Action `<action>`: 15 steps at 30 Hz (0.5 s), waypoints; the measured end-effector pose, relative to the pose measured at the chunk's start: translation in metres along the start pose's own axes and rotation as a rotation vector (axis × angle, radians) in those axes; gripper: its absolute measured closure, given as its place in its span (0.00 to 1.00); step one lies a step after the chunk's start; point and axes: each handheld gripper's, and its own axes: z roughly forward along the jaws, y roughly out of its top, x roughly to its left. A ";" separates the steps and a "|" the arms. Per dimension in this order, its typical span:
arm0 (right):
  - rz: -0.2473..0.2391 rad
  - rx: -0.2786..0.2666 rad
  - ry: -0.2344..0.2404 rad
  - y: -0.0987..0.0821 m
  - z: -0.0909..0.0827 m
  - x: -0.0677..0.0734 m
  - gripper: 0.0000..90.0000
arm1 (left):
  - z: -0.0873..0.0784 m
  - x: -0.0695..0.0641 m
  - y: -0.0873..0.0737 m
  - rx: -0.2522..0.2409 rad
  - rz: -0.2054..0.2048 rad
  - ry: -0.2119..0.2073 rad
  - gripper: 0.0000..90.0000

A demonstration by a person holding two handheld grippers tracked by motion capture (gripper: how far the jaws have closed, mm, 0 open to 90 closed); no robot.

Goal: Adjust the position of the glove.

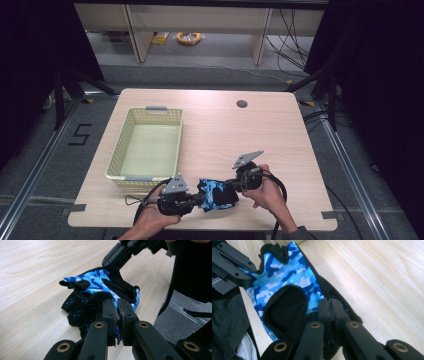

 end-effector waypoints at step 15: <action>-0.022 0.067 0.022 0.010 0.012 -0.018 0.98 | 0.021 0.003 -0.010 0.058 -0.051 -0.014 0.94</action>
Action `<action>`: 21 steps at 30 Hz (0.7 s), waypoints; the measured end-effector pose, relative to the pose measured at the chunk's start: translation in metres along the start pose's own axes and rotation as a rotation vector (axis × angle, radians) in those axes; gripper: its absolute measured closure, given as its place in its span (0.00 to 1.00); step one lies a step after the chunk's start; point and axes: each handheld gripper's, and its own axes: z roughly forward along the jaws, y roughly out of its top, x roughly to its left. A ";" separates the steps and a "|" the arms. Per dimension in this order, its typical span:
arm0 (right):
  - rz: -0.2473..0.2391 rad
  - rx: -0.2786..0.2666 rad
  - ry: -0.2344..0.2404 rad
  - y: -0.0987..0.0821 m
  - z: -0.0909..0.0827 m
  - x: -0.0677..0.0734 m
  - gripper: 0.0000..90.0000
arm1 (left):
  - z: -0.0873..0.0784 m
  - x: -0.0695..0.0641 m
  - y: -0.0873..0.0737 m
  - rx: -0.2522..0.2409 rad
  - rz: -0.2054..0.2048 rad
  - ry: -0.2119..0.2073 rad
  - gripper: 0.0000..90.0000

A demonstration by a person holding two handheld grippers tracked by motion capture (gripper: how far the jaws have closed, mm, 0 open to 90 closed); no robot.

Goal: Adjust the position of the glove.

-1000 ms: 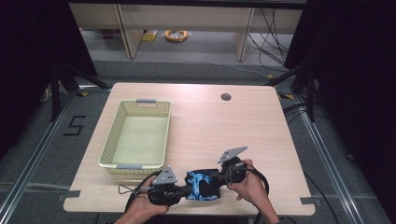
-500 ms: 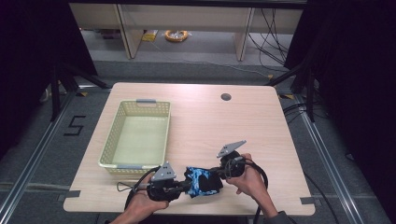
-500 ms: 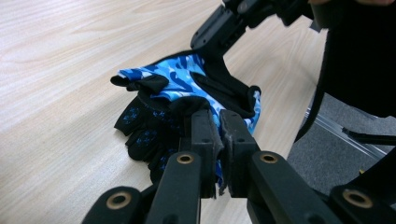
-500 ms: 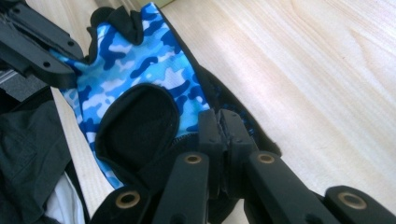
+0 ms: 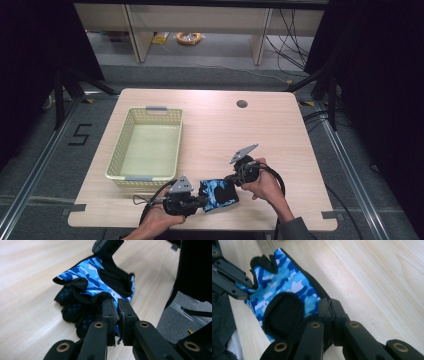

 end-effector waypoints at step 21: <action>0.197 -0.129 -0.095 -0.025 -0.004 0.001 0.60 | -0.007 0.012 -0.012 0.024 -0.033 0.062 0.60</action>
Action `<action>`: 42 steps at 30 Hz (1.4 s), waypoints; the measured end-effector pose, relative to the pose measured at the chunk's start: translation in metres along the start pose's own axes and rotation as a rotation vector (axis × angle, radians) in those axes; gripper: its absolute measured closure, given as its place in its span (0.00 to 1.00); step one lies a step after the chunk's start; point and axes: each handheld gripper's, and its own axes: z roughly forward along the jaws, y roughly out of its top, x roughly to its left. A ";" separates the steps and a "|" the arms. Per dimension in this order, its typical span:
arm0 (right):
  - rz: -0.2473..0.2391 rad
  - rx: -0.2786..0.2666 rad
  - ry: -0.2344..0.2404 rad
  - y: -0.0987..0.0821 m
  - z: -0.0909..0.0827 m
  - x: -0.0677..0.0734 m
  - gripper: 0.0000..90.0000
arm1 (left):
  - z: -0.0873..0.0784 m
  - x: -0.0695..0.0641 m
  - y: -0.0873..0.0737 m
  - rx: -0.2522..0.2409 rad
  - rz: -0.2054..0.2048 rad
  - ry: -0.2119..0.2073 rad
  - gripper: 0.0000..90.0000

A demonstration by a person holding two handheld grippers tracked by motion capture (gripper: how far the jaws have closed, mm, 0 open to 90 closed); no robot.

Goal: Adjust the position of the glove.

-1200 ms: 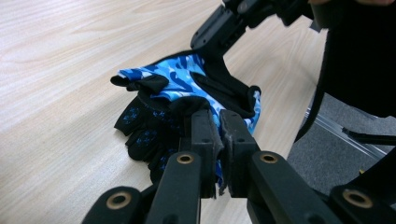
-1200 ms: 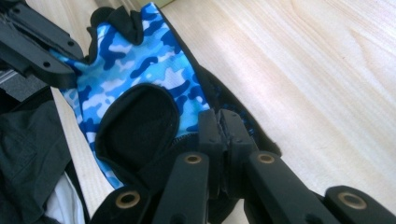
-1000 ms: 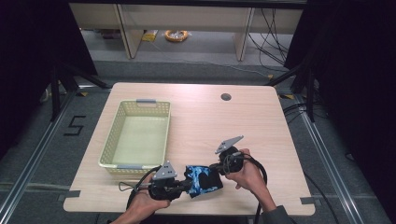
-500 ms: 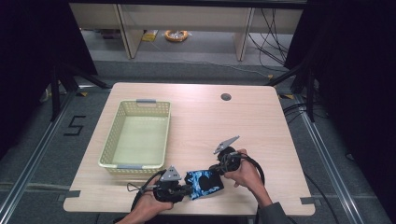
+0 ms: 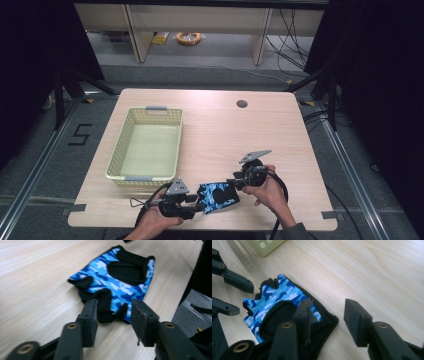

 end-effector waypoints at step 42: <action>0.238 -0.102 0.166 -0.041 0.015 -0.009 0.90 | 0.030 -0.010 0.006 0.045 -0.005 -0.026 0.85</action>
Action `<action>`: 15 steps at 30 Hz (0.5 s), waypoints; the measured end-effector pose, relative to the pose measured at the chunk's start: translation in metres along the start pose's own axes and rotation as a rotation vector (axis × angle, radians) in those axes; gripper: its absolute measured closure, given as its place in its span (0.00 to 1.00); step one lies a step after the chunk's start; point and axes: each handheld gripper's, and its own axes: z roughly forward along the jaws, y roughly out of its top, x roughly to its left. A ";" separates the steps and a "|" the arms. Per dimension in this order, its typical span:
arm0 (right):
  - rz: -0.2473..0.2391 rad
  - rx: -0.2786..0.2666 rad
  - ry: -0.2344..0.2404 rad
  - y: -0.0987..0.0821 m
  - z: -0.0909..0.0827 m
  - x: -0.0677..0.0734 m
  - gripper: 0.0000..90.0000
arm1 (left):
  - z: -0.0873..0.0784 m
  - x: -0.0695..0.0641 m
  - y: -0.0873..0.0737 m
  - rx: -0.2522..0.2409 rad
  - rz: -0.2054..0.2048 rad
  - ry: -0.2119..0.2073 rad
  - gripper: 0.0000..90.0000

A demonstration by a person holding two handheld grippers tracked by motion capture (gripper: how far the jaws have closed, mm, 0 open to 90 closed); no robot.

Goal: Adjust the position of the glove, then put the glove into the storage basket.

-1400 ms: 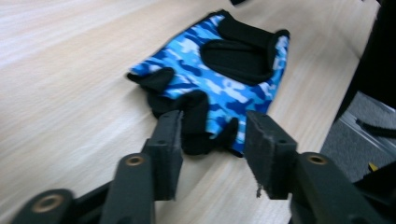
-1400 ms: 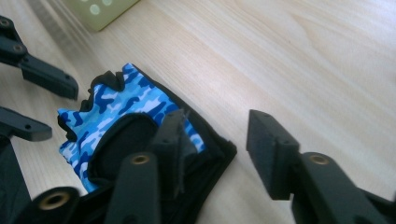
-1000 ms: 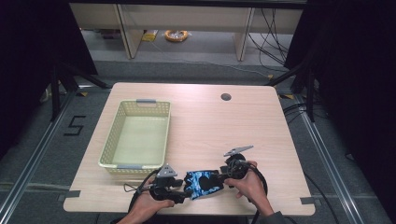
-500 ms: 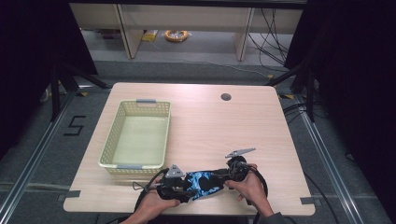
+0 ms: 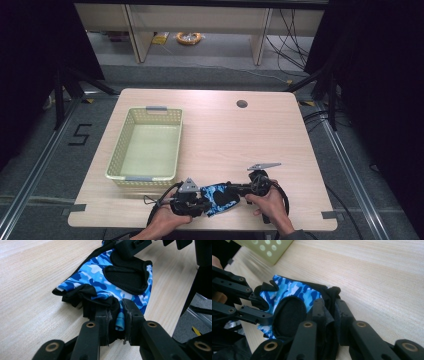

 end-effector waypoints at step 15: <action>-0.025 -0.089 0.014 0.003 -0.010 0.008 0.93 | -0.015 0.003 0.005 -0.053 0.009 0.007 0.89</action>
